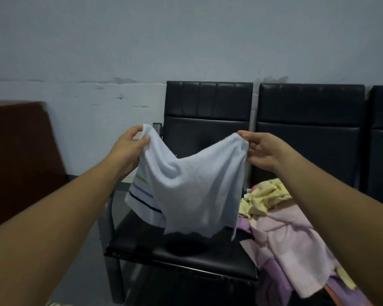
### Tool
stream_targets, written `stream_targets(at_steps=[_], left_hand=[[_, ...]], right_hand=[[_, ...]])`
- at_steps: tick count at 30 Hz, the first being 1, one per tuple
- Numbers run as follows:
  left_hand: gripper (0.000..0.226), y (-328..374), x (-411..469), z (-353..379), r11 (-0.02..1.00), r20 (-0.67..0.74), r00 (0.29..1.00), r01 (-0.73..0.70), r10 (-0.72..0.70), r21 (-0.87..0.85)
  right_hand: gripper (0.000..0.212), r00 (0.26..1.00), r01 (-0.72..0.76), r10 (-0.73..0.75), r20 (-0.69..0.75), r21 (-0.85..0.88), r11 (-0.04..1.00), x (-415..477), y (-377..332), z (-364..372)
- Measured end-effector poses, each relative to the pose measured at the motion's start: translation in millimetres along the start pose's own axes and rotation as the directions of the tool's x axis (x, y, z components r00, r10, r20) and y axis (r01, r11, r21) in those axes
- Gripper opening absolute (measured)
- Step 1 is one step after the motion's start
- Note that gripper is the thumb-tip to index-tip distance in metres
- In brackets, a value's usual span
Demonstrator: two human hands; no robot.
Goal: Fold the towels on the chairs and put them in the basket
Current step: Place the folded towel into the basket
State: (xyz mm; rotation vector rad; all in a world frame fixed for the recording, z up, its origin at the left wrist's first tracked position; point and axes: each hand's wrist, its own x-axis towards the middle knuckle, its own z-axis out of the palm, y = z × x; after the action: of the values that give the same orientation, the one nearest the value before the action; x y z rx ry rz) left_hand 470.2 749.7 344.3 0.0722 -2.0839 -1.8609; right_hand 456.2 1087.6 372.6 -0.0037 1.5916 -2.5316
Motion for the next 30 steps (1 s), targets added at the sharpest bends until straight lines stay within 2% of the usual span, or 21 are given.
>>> stream_targets(at_steps=[2,4,5,7,9,11,13,16,17,19,20,21,23,25,28,30], left_hand=[[0.058,-1,7,2,0.999,0.113,0.994,0.015,-0.01,-0.045],[0.072,-5,16,6,0.997,0.248,0.969,0.039,-0.02,-0.071],[0.072,-7,22,7,0.998,0.264,0.965,0.029,-0.016,-0.047],[0.052,-9,31,12,0.999,0.226,0.974,-0.034,0.029,0.019],[0.025,-10,36,19,0.995,0.183,0.98,-0.084,0.072,0.06],[0.019,-13,43,26,0.992,0.178,0.981,-0.09,0.073,0.09],[0.015,-22,52,34,0.984,0.176,0.982,-0.091,0.064,0.154],[0.003,-43,66,42,0.931,0.146,0.988,-0.092,0.043,0.353],[0.009,-50,71,45,0.917,0.132,0.991,-0.079,0.029,0.392],[0.015,-60,82,49,0.944,0.067,0.998,-0.021,-0.001,0.33],[0.015,-63,87,50,0.96,0.027,1.0,0.002,-0.01,0.281],[0.012,-66,94,50,0.972,-0.01,1.0,0.015,-0.014,0.235],[0.008,-67,106,47,0.988,-0.032,0.999,0.035,-0.03,0.15],[0.022,-56,114,45,0.986,0.009,1.0,0.019,-0.02,0.163],[0.049,-26,125,48,0.884,0.07,0.993,-0.117,0.096,0.452],[0.043,-1,127,52,0.803,0.049,0.978,-0.193,0.2,0.564]], right_hand=[[0.028,0.999,0.018,-0.022,-0.044,-0.086,0.996,-1,1,-3],[0.03,0.999,-0.045,0.043,-0.018,-0.076,0.996,-2,0,-6],[0.029,0.995,-0.101,0.102,0.011,-0.07,0.992,-3,-1,-7],[0.027,0.955,-0.269,0.283,0.083,-0.148,0.952,-6,-4,-9],[0.027,0.888,-0.383,0.441,0.132,-0.317,0.867,-7,-1,-14],[0.028,0.864,-0.397,0.49,0.115,-0.442,0.804,2,5,-22],[0.029,0.87,-0.41,0.49,0.056,-0.471,0.781,15,15,-27],[0.031,0.945,-0.325,0.322,-0.062,-0.315,0.892,46,33,-35],[0.03,0.967,-0.252,0.233,-0.108,-0.236,0.938,60,39,-40],[0.027,0.971,-0.106,0.068,-0.229,-0.157,0.982,88,51,-49],[0.026,0.959,-0.047,-0.012,-0.285,-0.201,0.978,99,55,-53],[0.025,0.937,-0.01,-0.096,-0.335,-0.301,0.954,110,58,-56],[0.024,0.886,0.03,-0.272,-0.375,-0.54,0.841,125,55,-57],[0.018,0.85,0.085,-0.406,-0.335,-0.674,0.733,132,39,-54],[0.009,0.791,0.188,-0.552,-0.262,-0.755,0.628,139,4,-47],[0.009,0.741,0.245,-0.622,-0.253,-0.76,0.602,139,-15,-41]])
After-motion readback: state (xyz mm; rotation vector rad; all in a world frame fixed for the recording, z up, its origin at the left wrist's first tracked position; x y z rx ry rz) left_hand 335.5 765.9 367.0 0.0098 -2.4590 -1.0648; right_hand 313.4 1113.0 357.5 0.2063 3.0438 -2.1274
